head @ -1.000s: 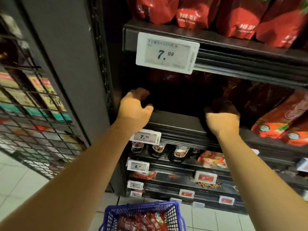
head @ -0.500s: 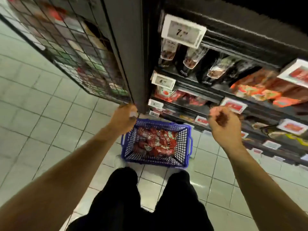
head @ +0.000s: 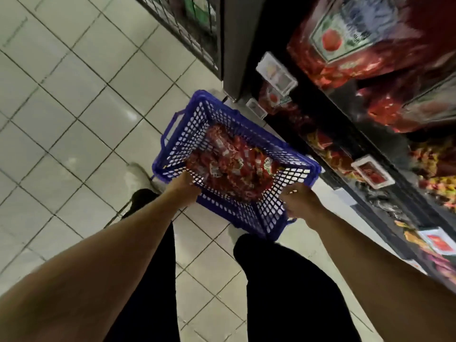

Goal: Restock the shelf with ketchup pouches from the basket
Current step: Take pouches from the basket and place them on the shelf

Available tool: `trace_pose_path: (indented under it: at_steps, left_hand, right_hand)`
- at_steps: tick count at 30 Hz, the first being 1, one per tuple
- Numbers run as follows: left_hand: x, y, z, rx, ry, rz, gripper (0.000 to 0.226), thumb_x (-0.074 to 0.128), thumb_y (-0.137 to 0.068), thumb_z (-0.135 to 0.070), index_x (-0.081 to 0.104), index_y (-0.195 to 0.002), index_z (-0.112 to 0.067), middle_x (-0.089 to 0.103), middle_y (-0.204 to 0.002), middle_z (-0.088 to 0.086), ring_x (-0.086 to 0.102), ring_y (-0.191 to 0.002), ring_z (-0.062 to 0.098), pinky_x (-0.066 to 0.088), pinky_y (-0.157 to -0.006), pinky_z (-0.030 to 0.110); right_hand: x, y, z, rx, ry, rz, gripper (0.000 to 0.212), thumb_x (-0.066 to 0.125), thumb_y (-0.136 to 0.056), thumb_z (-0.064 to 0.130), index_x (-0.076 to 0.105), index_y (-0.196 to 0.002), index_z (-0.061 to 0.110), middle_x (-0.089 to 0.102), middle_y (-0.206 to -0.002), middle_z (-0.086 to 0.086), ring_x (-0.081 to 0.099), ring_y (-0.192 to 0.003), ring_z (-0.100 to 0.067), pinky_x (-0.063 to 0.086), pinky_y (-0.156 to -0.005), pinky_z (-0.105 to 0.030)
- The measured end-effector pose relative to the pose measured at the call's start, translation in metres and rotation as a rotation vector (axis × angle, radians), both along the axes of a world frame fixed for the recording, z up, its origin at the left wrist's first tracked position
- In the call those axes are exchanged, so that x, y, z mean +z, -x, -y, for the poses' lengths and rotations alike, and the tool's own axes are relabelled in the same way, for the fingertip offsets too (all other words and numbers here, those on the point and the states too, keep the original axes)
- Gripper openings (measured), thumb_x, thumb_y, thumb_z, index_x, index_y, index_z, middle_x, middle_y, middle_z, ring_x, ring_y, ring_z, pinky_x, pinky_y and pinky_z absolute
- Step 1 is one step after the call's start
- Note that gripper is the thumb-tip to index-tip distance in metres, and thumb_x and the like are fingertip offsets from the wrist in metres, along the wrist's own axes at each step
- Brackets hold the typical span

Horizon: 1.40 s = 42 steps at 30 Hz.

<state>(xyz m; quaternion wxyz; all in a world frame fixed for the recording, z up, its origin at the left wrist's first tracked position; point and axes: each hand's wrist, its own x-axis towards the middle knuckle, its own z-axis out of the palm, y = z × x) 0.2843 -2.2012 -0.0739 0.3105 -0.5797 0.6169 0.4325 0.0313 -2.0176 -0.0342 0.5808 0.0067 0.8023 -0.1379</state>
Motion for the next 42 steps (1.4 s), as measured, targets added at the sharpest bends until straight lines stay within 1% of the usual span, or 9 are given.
trace_pose_path:
  at_steps: [5, 8, 14, 20, 26, 31, 36, 39, 42]
  left_hand:
    - [-0.118, 0.032, -0.007, -0.249, 0.039, 0.007, 0.053, 0.051, -0.099, -0.031, 0.042, -0.149, -0.015, 0.049, -0.148, 0.015, 0.05, -0.132, 0.036, 0.042, -0.106, 0.043]
    - [-0.175, 0.056, -0.006, -0.285, 0.097, 0.001, 0.061, 0.057, -0.097, -0.04, 0.039, -0.15, -0.017, 0.044, -0.15, 0.013, 0.046, -0.135, 0.035, 0.041, -0.11, 0.044]
    - [-0.246, 0.07, -0.036, 0.347, -0.017, 0.137, 0.124, 0.079, -0.076, -0.053, -0.008, -0.157, -0.015, 0.033, -0.156, 0.021, 0.04, -0.139, 0.041, 0.037, -0.113, 0.05]
    - [-0.241, 0.062, -0.038, 0.445, 0.233, 0.115, 0.105, 0.076, -0.072, -0.056, 0.009, -0.15, -0.031, 0.062, -0.12, 0.007, 0.062, -0.11, 0.034, 0.047, -0.101, 0.053]
    - [-0.224, 0.048, -0.023, 0.735, 0.148, 0.12, 0.075, 0.085, -0.074, -0.027, 0.041, -0.135, -0.022, 0.06, -0.124, 0.008, 0.062, -0.096, 0.026, 0.051, -0.066, 0.03]
    - [-0.213, 0.047, -0.009, 0.573, 0.076, 0.162, 0.065, 0.082, -0.079, -0.033, 0.053, -0.134, -0.011, 0.061, -0.124, 0.012, 0.062, -0.107, 0.031, 0.05, -0.075, 0.035]
    - [-0.196, 0.044, -0.012, 0.67, 0.034, 0.083, 0.057, 0.079, -0.081, -0.027, 0.055, -0.132, -0.017, 0.064, -0.117, 0.008, 0.066, -0.098, 0.028, 0.06, -0.083, 0.042]
    - [-0.185, 0.031, -0.008, 0.795, -0.058, -0.009, 0.051, 0.077, -0.082, -0.019, 0.058, -0.13, -0.02, 0.069, -0.108, 0.006, 0.071, -0.091, 0.025, 0.063, -0.076, 0.042]
    - [-0.166, 0.018, -0.003, 0.921, -0.241, -0.128, 0.057, 0.075, -0.084, -0.011, 0.052, -0.136, -0.021, 0.07, -0.11, 0.009, 0.074, -0.091, 0.027, 0.063, -0.077, 0.046]
  right_hand:
    - [-0.132, 0.002, 0.014, 0.238, 0.02, -0.124, 0.017, 0.076, -0.083, 0.024, 0.068, -0.096, 0.017, 0.06, -0.068, 0.003, 0.055, -0.062, -0.018, 0.046, -0.065, -0.03]
    - [-0.202, 0.002, 0.023, 0.311, 0.062, -0.134, 0.051, 0.083, -0.075, 0.026, 0.062, -0.122, 0.024, 0.068, -0.113, 0.0, 0.065, -0.101, -0.021, 0.05, -0.089, -0.03]
    - [-0.294, -0.005, 0.021, 0.364, -0.183, -0.249, 0.117, 0.083, -0.072, 0.048, 0.01, -0.157, 0.014, 0.035, -0.156, -0.016, 0.039, -0.139, -0.036, 0.03, -0.116, -0.045]
    - [-0.308, 0.001, 0.021, 0.366, -0.203, -0.396, 0.11, 0.079, -0.077, 0.048, 0.01, -0.156, 0.017, 0.036, -0.15, -0.024, 0.043, -0.133, -0.044, 0.042, -0.107, -0.052]
    - [-0.308, 0.008, 0.037, -0.232, -0.069, -0.226, 0.115, 0.093, -0.051, 0.042, 0.035, -0.15, 0.028, 0.05, -0.144, -0.007, 0.055, -0.11, -0.027, 0.055, -0.076, -0.038]
    - [-0.298, -0.001, 0.013, -0.081, 0.004, -0.42, 0.089, 0.089, -0.06, 0.052, 0.053, -0.139, 0.035, 0.059, -0.137, 0.004, 0.056, -0.124, -0.027, 0.051, -0.098, -0.046]
    - [-0.287, -0.009, 0.019, -0.775, 0.148, -0.343, 0.037, 0.081, -0.075, 0.048, 0.076, -0.1, 0.022, 0.077, -0.096, 0.006, 0.074, -0.09, -0.016, 0.062, -0.08, -0.041]
    - [-0.282, -0.005, 0.029, -0.833, 0.076, -0.456, 0.025, 0.084, -0.076, 0.034, 0.074, -0.09, 0.016, 0.076, -0.085, 0.003, 0.074, -0.079, -0.016, 0.059, -0.061, -0.022]
    - [-0.266, -0.005, 0.026, -0.929, 0.1, -0.523, 0.027, 0.086, -0.07, 0.008, 0.061, -0.072, 0.018, 0.076, -0.089, -0.011, 0.074, -0.083, -0.029, 0.063, -0.071, -0.042]
